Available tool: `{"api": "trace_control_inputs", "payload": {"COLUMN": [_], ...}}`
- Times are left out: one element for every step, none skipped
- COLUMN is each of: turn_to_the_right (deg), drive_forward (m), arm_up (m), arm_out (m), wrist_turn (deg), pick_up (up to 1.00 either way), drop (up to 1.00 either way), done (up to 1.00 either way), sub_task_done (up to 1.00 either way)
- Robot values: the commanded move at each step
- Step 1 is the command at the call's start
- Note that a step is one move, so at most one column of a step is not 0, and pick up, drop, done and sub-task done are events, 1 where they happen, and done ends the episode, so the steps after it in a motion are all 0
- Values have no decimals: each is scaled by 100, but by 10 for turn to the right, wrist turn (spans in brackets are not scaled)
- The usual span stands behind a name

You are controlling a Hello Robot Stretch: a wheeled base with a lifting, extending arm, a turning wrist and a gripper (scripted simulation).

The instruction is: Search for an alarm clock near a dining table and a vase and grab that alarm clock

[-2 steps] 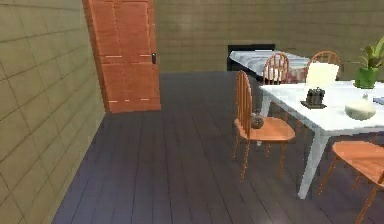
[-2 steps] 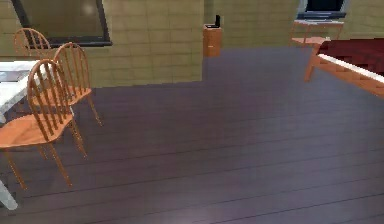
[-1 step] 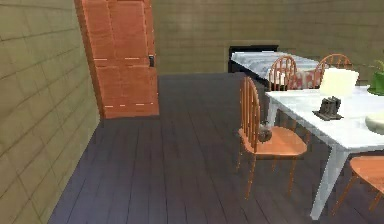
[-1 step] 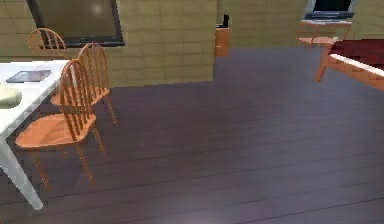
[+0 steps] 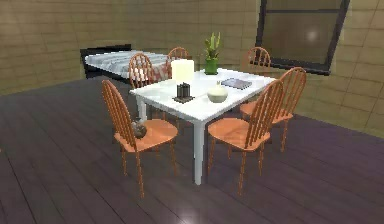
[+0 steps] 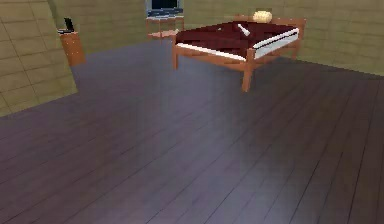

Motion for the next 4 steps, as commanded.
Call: {"api": "trace_control_inputs", "payload": {"turn_to_the_right": [0, 450, 180, 0], "drive_forward": [50, 0, 0, 30], "arm_up": [0, 0, 0, 0], "arm_out": [0, 0, 0, 0], "wrist_turn": [0, 0, 0, 0], "pick_up": [0, 0, 0, 0], "drop": [0, 0, 0, 0], "done": [0, 0, 0, 0], "sub_task_done": [0, 0, 0, 0]}}
